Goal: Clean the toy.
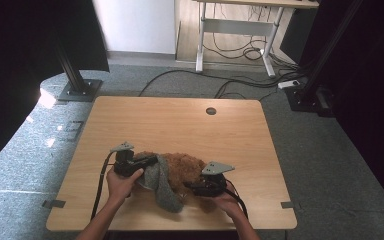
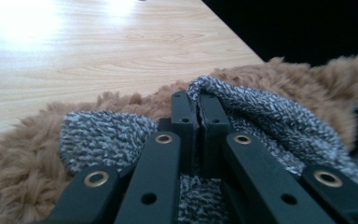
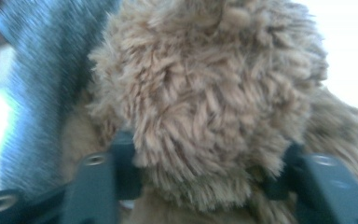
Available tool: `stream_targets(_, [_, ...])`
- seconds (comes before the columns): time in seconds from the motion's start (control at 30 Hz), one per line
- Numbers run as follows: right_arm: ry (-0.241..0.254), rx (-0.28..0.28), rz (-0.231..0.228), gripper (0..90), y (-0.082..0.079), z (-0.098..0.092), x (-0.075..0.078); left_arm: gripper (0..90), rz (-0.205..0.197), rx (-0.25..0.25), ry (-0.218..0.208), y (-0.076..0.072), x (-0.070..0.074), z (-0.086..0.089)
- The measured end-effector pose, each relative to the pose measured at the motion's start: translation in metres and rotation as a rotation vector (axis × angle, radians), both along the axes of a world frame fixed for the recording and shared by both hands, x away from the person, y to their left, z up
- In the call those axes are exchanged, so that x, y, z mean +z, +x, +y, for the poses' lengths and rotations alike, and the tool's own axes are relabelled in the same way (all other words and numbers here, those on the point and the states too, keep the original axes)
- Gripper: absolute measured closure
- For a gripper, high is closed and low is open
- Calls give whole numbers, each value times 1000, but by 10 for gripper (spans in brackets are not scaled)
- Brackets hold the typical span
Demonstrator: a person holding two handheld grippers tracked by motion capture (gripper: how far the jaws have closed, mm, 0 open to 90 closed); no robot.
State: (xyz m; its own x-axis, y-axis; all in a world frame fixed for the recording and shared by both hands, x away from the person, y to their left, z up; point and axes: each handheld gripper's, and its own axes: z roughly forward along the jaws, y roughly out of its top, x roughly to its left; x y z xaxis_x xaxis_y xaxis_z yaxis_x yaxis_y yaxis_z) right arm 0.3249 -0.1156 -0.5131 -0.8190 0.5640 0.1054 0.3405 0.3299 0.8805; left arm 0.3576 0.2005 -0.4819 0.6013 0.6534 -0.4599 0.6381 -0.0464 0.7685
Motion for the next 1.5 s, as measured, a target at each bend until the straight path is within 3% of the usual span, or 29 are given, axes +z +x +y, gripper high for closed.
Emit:
stream_targets(0.1, [-47, -7, -25, 535, -1, -1, -5, 864, -8, -11, 7, -5, 3, 5])
stream_targets(0.27, [-88, -65, -48, 577, 3, -10, -8, 863, -53, 65, 59, -8, 11, 27])
stream_targets(0.37, [-78, -80, -36, 577, 7, -16, -10, 858, -18, 119, 63, -2, 9, 48])
stream_targets(0.47, [-71, -93, -34, 577, 8, -16, -11, 855, -4, 146, 67, 0, 7, 58])
stream_targets(0.53, [-68, -95, -34, 576, 9, -17, -11, 856, -6, 157, 47, 0, 10, 61])
stream_targets(0.67, [-62, -98, -33, 576, 10, -16, -13, 856, -36, 127, -8, -3, 24, 48])
stream_targets(0.77, [-60, -98, -37, 575, 9, -14, -13, 856, -56, 70, -34, 0, 38, 23])
stream_targets(0.97, [-60, -94, -44, 575, 8, -10, -14, 855, -89, -2, -26, 16, 55, -32])
stream_targets(1.17, [-63, -90, -45, 575, 8, -11, -14, 854, -106, -11, -54, 32, 64, -62])
stream_targets(1.27, [-63, -90, -47, 574, 8, -11, -14, 850, -117, 15, -15, 38, 62, -68])
stream_targets(1.43, [-68, -81, -47, 571, 6, -11, -15, 842, -39, -26, 67, 44, 38, -71])
stream_targets(1.5, [-66, -79, -47, 571, 6, -11, -16, 839, -29, -38, 94, 42, 31, -72])
